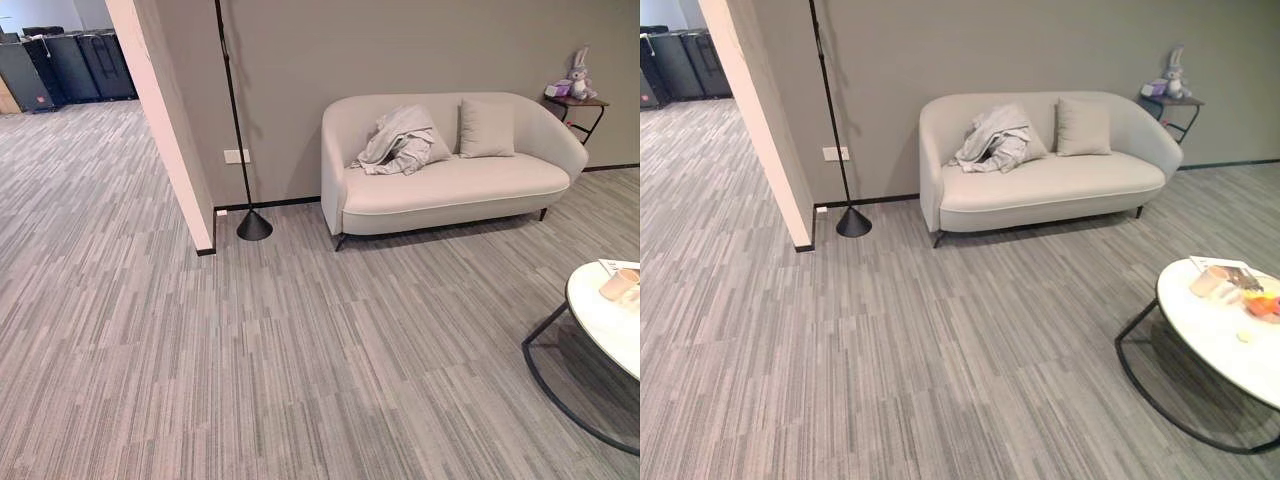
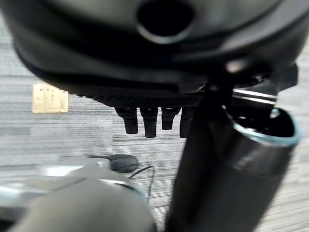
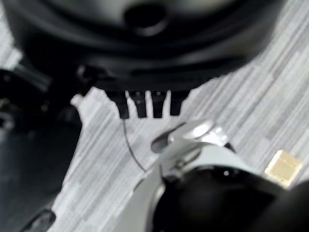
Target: Hang the clothes on the sofa on the clothes rack.
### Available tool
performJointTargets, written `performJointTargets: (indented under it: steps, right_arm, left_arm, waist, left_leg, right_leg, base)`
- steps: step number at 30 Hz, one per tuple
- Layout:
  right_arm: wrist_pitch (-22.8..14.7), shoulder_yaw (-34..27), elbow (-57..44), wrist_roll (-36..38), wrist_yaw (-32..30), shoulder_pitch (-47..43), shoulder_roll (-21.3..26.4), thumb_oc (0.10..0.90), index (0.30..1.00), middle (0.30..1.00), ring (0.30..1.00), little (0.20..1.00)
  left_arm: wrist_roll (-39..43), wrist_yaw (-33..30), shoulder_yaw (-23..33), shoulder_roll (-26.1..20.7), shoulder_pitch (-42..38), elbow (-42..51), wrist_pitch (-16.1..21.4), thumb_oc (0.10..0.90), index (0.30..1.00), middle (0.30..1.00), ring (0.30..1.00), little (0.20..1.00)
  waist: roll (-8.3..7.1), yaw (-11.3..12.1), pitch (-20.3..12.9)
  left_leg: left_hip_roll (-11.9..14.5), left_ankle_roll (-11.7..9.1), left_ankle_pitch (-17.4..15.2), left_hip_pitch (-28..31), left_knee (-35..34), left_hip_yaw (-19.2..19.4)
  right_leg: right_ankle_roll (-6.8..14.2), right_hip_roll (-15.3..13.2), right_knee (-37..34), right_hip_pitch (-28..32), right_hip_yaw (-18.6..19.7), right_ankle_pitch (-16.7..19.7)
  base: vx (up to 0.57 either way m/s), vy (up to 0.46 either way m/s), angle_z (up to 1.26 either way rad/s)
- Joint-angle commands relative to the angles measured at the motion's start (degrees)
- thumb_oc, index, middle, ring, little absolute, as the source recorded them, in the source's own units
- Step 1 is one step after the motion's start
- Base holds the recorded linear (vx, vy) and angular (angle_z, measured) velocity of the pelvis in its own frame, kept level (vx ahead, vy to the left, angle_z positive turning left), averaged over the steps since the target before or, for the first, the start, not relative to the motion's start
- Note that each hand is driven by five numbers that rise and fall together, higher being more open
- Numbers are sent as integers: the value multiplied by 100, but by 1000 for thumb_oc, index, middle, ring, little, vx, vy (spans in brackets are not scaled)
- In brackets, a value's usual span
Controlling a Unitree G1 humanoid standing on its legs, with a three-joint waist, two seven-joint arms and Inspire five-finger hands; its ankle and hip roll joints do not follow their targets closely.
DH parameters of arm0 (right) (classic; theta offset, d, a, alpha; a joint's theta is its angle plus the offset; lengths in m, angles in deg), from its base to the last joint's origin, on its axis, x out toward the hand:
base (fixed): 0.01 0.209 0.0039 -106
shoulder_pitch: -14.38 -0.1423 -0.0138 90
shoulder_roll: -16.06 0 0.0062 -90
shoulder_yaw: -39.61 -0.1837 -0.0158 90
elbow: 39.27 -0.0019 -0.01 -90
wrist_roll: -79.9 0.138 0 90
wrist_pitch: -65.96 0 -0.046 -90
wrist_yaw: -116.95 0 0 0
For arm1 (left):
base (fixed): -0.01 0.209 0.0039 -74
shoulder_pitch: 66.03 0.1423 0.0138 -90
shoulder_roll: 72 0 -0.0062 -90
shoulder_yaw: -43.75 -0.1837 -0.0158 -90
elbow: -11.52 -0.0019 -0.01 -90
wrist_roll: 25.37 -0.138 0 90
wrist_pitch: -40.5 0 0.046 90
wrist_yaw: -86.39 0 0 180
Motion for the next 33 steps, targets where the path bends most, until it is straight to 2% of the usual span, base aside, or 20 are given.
performJointTargets:
  steps: [1,12,14,33]
  right_arm:
    - [-39,-144,481,37,52,-300,81,800,900,900,900,900]
    - [-65,48,541,-361,43,-306,88,800,900,900,900,900]
    - [-114,263,418,-539,50,-328,28,800,900,900,900,900]
    - [-154,561,303,-1008,83,-297,-12,800,900,900,900,900]
  left_arm:
    - [166,56,87,182,-422,-359,164,800,900,900,900,900]
    - [27,188,-184,275,-445,-256,165,800,900,900,900,900]
    - [-147,174,-276,280,-412,-272,191,800,900,900,900,900]
    - [-541,117,-486,264,-422,-247,237,800,900,900,900,900]
  waist:
    - [-57,5,58]
    - [-70,-59,28]
    - [-93,-53,27]
    - [-72,-62,63]
  left_leg:
    - [-67,-62,-216,-2,-52,235]
    - [-20,-59,-271,78,-52,314]
    - [-13,-59,-281,102,-52,305]
    - [-49,-36,-332,105,-52,223]
  right_leg:
    - [552,-291,-38,14,-200,41]
    - [539,-240,-38,11,-24,55]
    - [530,-227,-38,27,-7,46]
    - [559,-273,-38,34,-15,62]
  base:
    - [-6,-20,-5]
    - [0,-28,-10]
    - [-2,-39,-5]
    - [3,14,0]
